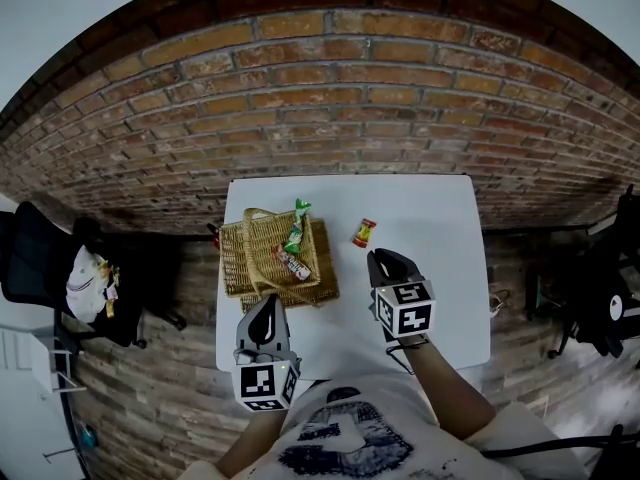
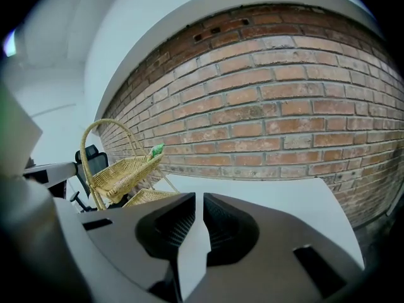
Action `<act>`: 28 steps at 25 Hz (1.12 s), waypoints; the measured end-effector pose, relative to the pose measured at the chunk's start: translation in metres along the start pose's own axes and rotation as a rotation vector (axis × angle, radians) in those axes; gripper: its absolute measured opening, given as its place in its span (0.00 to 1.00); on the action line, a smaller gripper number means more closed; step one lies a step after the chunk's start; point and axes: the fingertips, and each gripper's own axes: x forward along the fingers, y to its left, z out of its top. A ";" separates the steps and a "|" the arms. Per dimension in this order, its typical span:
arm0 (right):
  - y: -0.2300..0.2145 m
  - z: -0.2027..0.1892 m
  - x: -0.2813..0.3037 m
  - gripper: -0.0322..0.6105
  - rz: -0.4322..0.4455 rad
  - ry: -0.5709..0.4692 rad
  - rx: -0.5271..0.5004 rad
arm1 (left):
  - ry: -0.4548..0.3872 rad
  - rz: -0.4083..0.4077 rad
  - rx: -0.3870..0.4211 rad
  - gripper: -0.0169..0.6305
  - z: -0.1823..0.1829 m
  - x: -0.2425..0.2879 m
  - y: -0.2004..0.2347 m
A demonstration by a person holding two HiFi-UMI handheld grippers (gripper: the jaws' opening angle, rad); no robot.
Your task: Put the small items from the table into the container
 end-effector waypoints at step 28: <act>-0.078 -0.016 0.034 0.13 0.008 0.083 0.051 | 0.132 -0.316 0.039 0.10 -0.015 0.125 -0.141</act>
